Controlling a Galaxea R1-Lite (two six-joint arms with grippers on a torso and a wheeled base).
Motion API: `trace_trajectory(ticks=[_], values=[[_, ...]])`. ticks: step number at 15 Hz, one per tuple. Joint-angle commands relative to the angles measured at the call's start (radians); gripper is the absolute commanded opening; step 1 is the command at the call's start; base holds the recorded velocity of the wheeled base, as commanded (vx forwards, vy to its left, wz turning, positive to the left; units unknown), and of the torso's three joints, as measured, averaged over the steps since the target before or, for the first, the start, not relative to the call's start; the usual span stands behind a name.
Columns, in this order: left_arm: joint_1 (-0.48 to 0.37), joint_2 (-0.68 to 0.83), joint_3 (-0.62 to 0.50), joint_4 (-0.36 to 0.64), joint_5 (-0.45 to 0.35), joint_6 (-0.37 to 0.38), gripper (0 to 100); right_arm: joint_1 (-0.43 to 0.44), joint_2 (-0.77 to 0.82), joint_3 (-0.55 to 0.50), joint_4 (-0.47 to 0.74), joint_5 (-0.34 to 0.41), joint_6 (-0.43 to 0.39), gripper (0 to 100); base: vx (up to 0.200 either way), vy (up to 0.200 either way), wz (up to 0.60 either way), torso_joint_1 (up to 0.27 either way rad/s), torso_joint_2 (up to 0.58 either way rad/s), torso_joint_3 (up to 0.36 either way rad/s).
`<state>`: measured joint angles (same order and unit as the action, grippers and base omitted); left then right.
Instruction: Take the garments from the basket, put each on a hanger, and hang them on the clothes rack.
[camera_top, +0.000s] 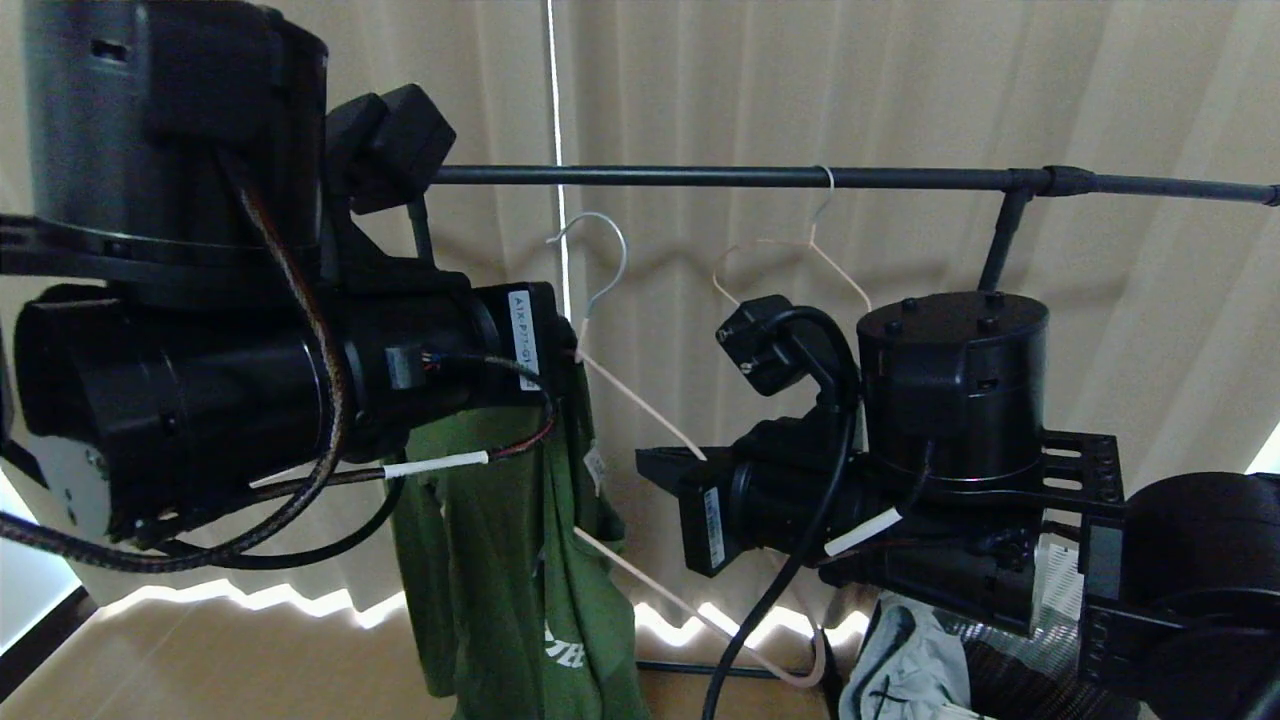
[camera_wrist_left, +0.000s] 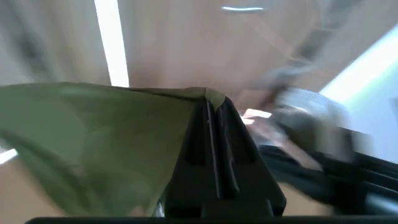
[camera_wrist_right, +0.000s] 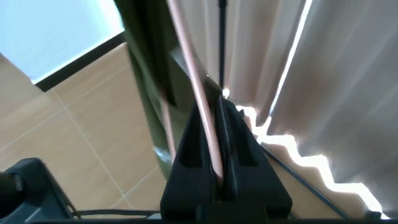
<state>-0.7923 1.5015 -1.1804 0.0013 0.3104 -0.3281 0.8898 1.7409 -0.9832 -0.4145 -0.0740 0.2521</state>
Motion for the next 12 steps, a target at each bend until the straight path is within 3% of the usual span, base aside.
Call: trace_trajectory(ticks=[1,5,9,10,12], values=[[-0.004,-0.027,0.073,-0.052,-0.031,0.034,0,0.017,0.006,-0.011,0.000,0.000,-0.001,0,0.000,0.000,0.00,0.000,0.00,0.000],[0.001,-0.127,0.205,-0.101,-0.090,0.116,0,0.018,0.003,-0.018,0.000,0.000,-0.001,0,0.000,0.000,0.00,0.000,0.00,0.000],[0.001,-0.153,0.229,-0.101,-0.120,0.124,0,0.018,-0.020,-0.031,0.002,-0.007,-0.004,0,0.000,0.000,0.00,0.000,0.00,0.000],[0.001,-0.159,0.237,-0.101,-0.120,0.124,100,0.018,-0.024,-0.031,0.002,-0.006,-0.004,0,0.000,0.000,0.00,0.000,0.00,0.000],[0.001,-0.170,0.254,-0.101,-0.123,0.135,100,0.017,-0.032,-0.029,0.002,-0.007,-0.004,0,0.000,0.000,0.00,0.000,0.00,0.000]])
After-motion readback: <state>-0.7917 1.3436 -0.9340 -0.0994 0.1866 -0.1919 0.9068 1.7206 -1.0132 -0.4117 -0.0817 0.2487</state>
